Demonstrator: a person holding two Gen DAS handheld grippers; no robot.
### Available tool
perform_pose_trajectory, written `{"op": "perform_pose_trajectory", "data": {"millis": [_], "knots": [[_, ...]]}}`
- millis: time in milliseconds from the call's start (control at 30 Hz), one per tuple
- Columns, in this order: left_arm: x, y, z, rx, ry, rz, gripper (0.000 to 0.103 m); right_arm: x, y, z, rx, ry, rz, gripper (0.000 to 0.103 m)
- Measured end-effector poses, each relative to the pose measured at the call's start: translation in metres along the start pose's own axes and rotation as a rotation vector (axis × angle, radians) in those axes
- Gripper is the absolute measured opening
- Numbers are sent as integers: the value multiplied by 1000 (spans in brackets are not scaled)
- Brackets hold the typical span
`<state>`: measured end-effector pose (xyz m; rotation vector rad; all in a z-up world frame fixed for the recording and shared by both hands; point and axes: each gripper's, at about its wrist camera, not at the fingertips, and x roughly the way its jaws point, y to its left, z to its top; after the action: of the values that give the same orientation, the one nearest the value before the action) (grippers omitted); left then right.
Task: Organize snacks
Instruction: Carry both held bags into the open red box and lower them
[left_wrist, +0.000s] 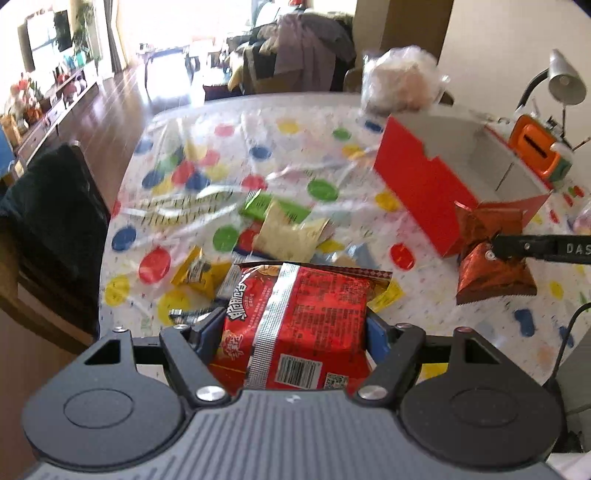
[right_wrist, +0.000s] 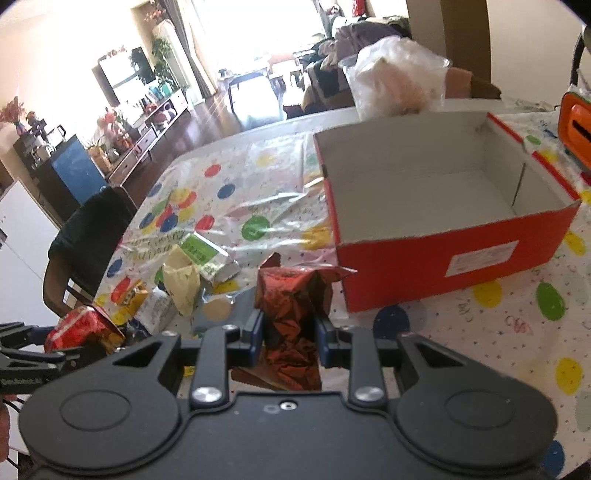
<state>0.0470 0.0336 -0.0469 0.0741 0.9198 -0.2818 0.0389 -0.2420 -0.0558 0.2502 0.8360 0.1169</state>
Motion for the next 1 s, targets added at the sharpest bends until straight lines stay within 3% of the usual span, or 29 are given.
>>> {"op": "perform_pose_trajectory", "data": {"millis": [233, 467, 767, 1000], "knots": [[-14, -36, 33, 24, -76, -52, 75, -23, -20, 25, 10, -55, -14, 27], [4, -89, 84, 40, -114, -97, 76, -27, -62, 65, -9, -109, -38, 27], [57, -168, 142, 58, -84, -72, 76, -8, -133, 118, -26, -94, -41, 28], [109, -210, 172, 47, -19, -55, 76, 20, -179, 140, -44, -15, -17, 28]]}}
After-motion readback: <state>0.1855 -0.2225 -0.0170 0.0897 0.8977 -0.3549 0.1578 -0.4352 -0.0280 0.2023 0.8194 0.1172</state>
